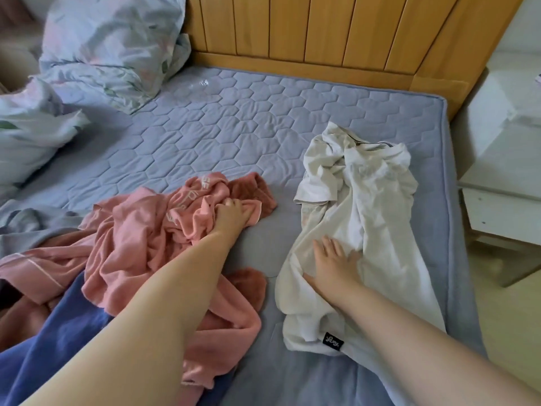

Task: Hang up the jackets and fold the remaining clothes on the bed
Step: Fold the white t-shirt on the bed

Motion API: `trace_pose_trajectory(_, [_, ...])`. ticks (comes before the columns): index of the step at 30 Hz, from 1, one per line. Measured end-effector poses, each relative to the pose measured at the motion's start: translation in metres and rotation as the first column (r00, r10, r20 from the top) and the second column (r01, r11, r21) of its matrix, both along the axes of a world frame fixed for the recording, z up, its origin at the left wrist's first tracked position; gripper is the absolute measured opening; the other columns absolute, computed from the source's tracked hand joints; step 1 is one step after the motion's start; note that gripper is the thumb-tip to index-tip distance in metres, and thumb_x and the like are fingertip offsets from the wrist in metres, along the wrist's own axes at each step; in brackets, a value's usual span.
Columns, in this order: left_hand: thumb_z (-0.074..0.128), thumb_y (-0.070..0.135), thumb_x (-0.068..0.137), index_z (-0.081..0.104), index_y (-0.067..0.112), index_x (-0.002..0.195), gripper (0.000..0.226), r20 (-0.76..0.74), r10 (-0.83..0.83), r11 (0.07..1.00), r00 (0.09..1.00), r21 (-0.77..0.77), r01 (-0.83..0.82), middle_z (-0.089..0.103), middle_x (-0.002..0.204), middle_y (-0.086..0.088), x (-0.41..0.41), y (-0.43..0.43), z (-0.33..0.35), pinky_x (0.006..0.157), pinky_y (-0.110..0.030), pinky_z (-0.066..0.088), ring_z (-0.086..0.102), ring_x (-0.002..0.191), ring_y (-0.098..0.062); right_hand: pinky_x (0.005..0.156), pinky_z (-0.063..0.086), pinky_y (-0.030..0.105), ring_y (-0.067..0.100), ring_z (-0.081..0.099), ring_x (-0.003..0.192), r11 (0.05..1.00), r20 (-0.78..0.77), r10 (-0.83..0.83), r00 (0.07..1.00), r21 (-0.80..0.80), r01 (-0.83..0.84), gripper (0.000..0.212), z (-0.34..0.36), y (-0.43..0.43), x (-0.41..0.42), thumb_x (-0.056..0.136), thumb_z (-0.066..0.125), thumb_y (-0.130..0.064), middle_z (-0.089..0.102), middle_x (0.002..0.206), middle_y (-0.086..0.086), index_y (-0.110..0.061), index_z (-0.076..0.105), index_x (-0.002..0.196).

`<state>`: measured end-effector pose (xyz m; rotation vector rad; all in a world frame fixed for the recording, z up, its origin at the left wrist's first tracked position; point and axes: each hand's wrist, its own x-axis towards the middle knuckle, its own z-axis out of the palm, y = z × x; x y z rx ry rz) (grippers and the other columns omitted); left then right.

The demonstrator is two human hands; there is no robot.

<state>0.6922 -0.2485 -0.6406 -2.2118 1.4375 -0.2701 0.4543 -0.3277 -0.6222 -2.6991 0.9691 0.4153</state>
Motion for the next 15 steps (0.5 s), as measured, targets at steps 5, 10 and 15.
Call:
trace_pose_trajectory(5, [0.02, 0.006, 0.105, 0.043, -0.006, 0.134, 0.039, -0.144, 0.627, 0.759, 0.766, -0.109, -0.642, 0.047, 0.133, -0.024, 0.096, 0.054, 0.007, 0.087, 0.004, 0.023, 0.044, 0.12, -0.035, 0.115, 0.009, 0.054, 0.022, -0.001, 0.147, 1.0, 0.088, -0.003, 0.996, -0.024, 0.005, 0.077, 0.0, 0.014, 0.032, 0.093, 0.044, -0.047, -0.003, 0.16, 0.006, -0.017, 0.005, 0.152])
trace_pose_trajectory(10, [0.047, 0.03, 0.092, 0.016, 0.026, 0.151, 0.067, -0.34, 0.367, 0.916, 0.866, -0.031, -0.4, 0.02, 0.156, -0.007, 0.035, 0.013, 0.025, 0.114, -0.053, 0.014, 0.014, 0.145, -0.029, 0.115, 0.006, 0.055, 0.021, -0.002, 0.147, 0.999, 0.167, -0.052, 0.985, 0.006, 0.051, 0.073, 0.0, 0.015, 0.038, 0.092, 0.043, -0.038, -0.002, 0.161, 0.005, -0.016, 0.007, 0.152])
trace_pose_trajectory(15, [0.05, 0.018, 0.091, 0.035, 0.011, 0.142, 0.054, -0.906, 0.056, 0.782, 0.42, -0.222, -0.582, 0.046, 0.139, -0.015, -0.045, -0.065, 0.009, 0.102, -0.037, 0.037, 0.043, 0.128, -0.033, 0.114, 0.003, 0.058, 0.024, -0.005, 0.147, 0.978, 0.143, -0.122, 0.982, -0.15, 0.143, 0.071, -0.001, -0.014, 0.014, 0.093, 0.039, -0.044, -0.004, 0.16, 0.007, -0.016, 0.009, 0.151])
